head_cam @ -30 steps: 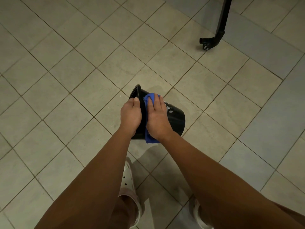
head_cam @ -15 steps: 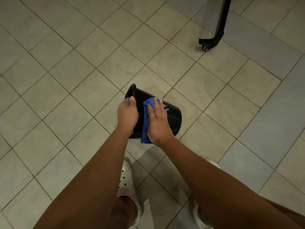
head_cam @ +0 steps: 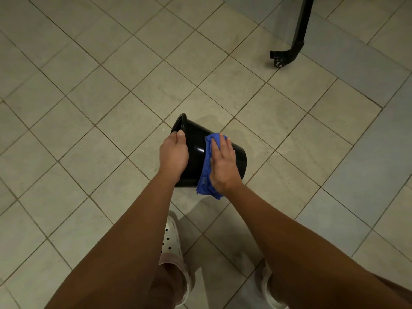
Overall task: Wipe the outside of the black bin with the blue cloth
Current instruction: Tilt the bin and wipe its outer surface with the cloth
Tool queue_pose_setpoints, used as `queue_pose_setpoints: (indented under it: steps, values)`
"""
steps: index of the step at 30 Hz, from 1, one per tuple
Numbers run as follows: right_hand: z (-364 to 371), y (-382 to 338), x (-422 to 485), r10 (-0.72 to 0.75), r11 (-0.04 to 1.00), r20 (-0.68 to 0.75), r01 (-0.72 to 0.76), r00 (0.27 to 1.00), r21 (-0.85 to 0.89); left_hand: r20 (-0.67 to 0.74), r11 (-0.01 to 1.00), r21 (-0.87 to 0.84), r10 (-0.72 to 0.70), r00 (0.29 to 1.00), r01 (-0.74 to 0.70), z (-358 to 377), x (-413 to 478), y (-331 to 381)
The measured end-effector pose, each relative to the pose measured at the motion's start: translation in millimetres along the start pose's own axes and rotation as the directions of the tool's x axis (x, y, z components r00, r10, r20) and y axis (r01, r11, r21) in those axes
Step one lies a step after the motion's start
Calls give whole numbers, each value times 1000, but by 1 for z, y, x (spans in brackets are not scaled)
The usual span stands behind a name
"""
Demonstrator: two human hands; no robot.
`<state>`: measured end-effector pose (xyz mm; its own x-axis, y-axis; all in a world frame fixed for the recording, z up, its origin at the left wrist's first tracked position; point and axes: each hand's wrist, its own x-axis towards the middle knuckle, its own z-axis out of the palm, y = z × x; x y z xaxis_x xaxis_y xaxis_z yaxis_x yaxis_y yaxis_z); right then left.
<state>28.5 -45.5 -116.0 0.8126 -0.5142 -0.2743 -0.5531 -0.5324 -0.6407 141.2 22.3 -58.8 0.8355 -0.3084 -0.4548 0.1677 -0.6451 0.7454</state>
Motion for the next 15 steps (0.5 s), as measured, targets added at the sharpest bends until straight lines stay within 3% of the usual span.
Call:
queue_pose_setpoints:
  steps: [4, 9, 15]
  values:
    - [9, -8, -11, -47, 999, -77, 47, 996, 6, 1, 999, 49, 24, 1000, -24, 2, 0, 0]
    - [4, -2, -1, -217, 975, 1, 217, 976, -47, -5, 997, 65, 30, 1000, -29, -3, 3, -1]
    - [5, 8, -2, 87, 996, -36, -86, 996, 14, 9, 998, 39, 45, 999, -45, -2, 1, -1]
